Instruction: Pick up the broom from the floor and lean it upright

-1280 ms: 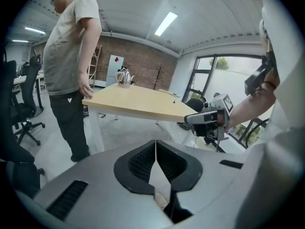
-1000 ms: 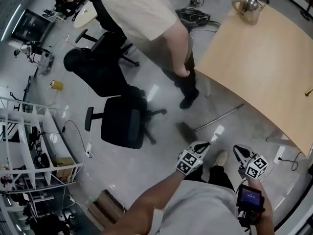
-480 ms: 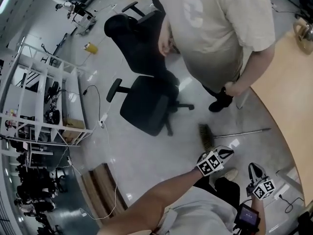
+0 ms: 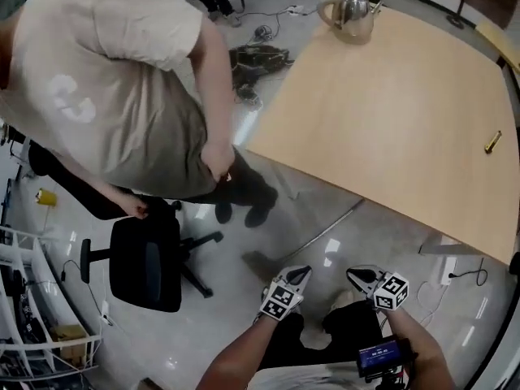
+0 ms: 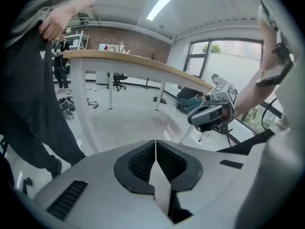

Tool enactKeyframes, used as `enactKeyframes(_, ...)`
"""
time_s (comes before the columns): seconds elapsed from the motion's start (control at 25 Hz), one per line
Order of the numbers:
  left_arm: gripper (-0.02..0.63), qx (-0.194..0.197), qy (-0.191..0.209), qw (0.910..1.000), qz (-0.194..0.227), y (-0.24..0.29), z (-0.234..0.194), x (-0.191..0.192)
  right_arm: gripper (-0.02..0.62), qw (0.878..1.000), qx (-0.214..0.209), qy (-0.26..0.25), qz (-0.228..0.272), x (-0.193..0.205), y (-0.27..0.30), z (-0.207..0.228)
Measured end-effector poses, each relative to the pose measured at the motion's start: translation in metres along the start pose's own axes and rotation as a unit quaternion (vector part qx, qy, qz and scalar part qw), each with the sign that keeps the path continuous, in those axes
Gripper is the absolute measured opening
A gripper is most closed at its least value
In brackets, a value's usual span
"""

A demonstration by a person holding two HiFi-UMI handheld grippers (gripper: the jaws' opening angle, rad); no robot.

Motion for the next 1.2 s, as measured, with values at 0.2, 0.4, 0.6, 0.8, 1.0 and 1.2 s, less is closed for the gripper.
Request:
enactKeyframes(0.2,0.014,-0.002,0.023,0.9997,-0.002,0.057,-0.03,0.023,0.015,0.999,0.01,-0.033,-0.012,0.026,0.01,0.047)
enactKeyframes(0.4,0.014,-0.002,0.042,0.9991,0.007,0.112,-0.058,0.038,0.015,0.998,0.02,-0.056,-0.018,0.047,0.021,0.091)
enactKeyframes(0.6,0.014,0.008,0.058,0.9982,0.013,0.154,-0.073,0.061,0.015,0.997,0.026,-0.064,-0.021,0.071,0.033,0.129)
enactKeyframes(0.8,0.014,0.004,0.053,0.9986,0.005,0.196,-0.082,0.088,0.015,0.996,0.012,-0.082,-0.031,0.089,0.053,0.16)
enactKeyframes(1.0,0.014,-0.005,0.061,0.9976,-0.033,0.232,-0.107,0.128,0.015,0.993,-0.012,-0.107,-0.051,0.099,0.091,0.186)
enactKeyframes(1.2,0.014,-0.016,0.064,0.9954,-0.069,0.273,-0.134,0.163,0.015,0.989,-0.034,-0.13,-0.059,0.113,0.114,0.216)
Point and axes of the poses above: the fingertips, and each gripper's own axes: y forward along the fingers, z to its right, x out of its underside, the point moved 10 cm from there along -y, backward along the fingers, and after that the axes turned 1 degree about -y, right-handed, at the moved point
